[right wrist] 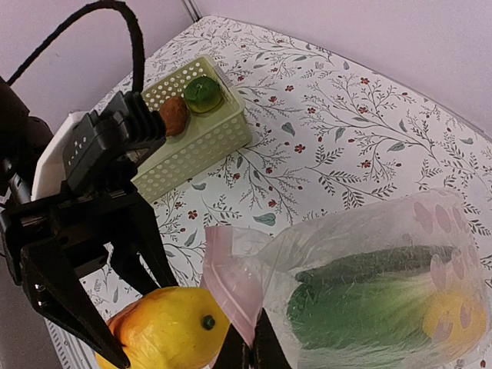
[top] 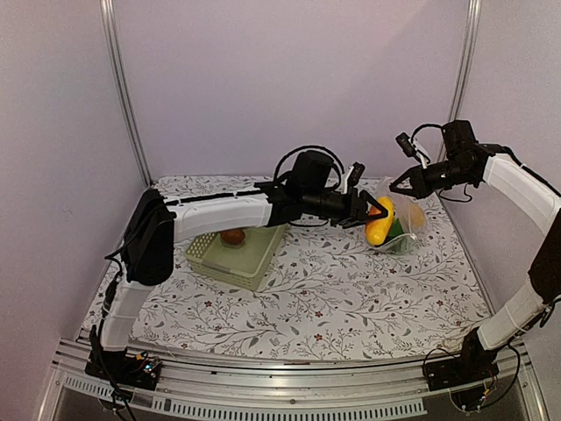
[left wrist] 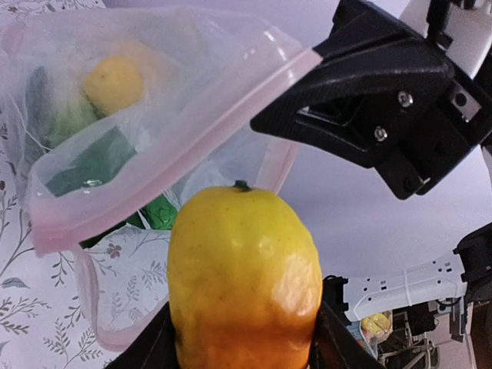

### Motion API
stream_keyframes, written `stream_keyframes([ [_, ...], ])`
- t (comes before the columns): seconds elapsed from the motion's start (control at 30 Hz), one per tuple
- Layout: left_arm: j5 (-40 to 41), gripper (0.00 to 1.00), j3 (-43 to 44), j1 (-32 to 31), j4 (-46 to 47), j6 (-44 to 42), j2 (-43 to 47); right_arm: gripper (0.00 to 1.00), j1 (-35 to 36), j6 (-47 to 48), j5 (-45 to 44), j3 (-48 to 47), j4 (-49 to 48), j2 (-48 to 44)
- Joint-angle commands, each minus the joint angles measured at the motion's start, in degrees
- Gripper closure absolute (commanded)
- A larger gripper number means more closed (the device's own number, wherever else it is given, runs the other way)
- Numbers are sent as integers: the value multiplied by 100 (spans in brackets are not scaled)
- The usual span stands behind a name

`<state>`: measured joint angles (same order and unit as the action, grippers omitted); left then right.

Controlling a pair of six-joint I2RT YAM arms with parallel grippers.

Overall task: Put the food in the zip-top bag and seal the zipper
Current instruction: Place the fake fruit in the zipper food storage bag.

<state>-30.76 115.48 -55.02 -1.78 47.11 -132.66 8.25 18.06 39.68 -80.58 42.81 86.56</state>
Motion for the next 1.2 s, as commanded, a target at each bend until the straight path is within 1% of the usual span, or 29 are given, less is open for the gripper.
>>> stream_keyframes([
  [0.0, 365, 68, 232, -54, 304, 750, -229, 100, 26, 18, 149, -20, -18, -198],
  [0.07, 563, 67, 286, -42, 305, 988, -299, 100, 23, 5, 182, -12, -18, -240],
  [0.2, 883, 63, 536, -21, 244, 1473, -524, 100, 25, -5, 251, -28, 9, -254],
  [0.37, 1106, 61, 898, -17, 199, 1812, -808, 100, 24, -39, 385, 21, 0, -301],
  [0.47, 1421, 51, 871, -26, 202, 2089, -827, 100, 27, -56, 459, 25, 11, -307],
  [0.5, 1514, 47, 896, -35, 205, 2176, -831, 100, 26, -57, 471, 18, 1, -307],
  [0.53, 1584, 33, 919, -35, 205, 2272, -840, 100, 27, -71, 483, 0, 0, -300],
  [0.57, 1629, 9, 955, -36, 233, 2378, -840, 100, 27, -107, 517, -28, 4, -285],
  [0.6, 1661, 2, 981, -35, 244, 2443, -828, 100, 20, -140, 554, -80, 12, -240],
  [0.73, 1878, 0, 995, -32, 208, 2296, -604, 100, 14, -280, 594, -372, 118, -42],
  [0.97, 2347, 0, 513, -104, 196, 1605, 42, 100, -176, -412, 772, -734, 175, 241],
  [1.1, 2543, 0, 467, -126, 266, 1459, 75, 100, -188, -494, 841, -840, 191, 429],
  [1.13, 2587, 0, 495, -135, 326, 1355, 103, 100, -205, -505, 791, -894, 205, 477],
  [1.17, 2706, 0, 524, -155, 361, 1075, 151, 100, -239, -513, 779, -962, 265, 556],
])
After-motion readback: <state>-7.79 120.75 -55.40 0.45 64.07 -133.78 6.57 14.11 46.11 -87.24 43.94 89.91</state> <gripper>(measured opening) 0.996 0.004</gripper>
